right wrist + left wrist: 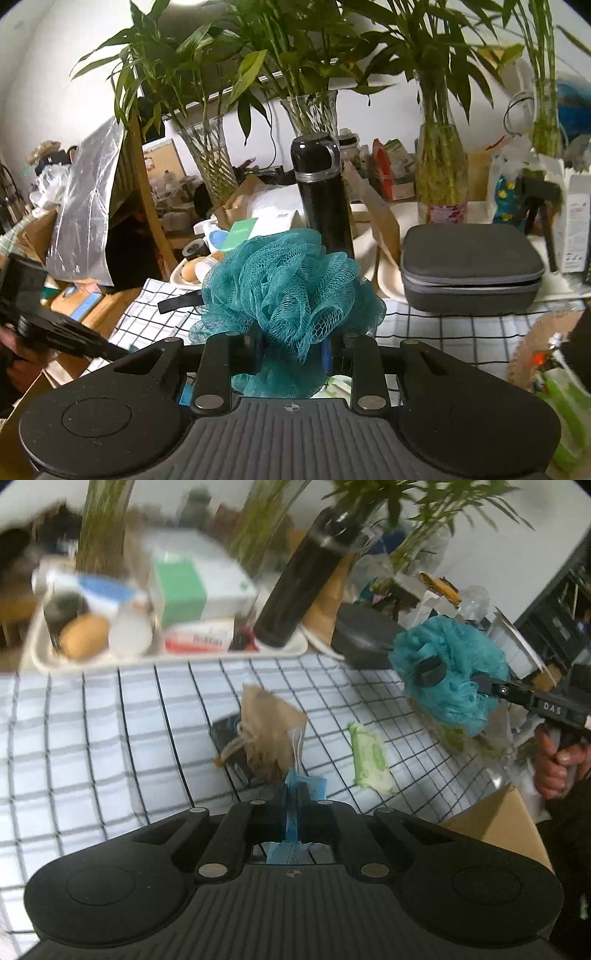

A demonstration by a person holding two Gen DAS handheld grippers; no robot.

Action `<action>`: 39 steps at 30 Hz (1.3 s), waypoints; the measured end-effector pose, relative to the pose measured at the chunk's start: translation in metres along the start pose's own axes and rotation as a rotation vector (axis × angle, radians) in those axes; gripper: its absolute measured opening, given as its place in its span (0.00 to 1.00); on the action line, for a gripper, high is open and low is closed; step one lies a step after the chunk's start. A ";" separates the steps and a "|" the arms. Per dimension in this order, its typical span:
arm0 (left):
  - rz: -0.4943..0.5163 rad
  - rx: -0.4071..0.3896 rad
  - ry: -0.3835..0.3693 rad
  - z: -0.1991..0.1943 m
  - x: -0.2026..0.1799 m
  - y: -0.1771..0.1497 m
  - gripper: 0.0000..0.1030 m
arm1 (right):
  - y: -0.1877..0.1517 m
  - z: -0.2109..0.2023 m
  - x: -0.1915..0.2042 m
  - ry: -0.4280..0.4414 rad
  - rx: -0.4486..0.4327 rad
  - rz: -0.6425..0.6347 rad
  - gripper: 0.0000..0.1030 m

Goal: Organize soft objects
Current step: 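Carry the teal pouf and the blue packet toward the cardboard box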

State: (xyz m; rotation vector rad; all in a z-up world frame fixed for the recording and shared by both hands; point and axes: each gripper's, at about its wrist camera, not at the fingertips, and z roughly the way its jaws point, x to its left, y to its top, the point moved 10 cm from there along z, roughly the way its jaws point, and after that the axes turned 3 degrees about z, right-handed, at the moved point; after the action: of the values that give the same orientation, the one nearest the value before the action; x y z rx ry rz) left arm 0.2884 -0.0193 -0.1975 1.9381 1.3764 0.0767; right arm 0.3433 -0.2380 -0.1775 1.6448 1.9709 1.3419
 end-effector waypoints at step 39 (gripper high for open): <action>0.207 -0.321 0.219 -0.178 -0.146 0.016 0.04 | -0.006 -0.171 0.103 -0.056 -0.025 -0.098 0.30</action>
State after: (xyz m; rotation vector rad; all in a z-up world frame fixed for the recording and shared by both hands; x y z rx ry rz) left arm 0.1602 -0.0493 -0.0077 1.8287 1.2072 0.5891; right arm 0.1883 -0.2305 -0.0527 1.5372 1.9677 1.2657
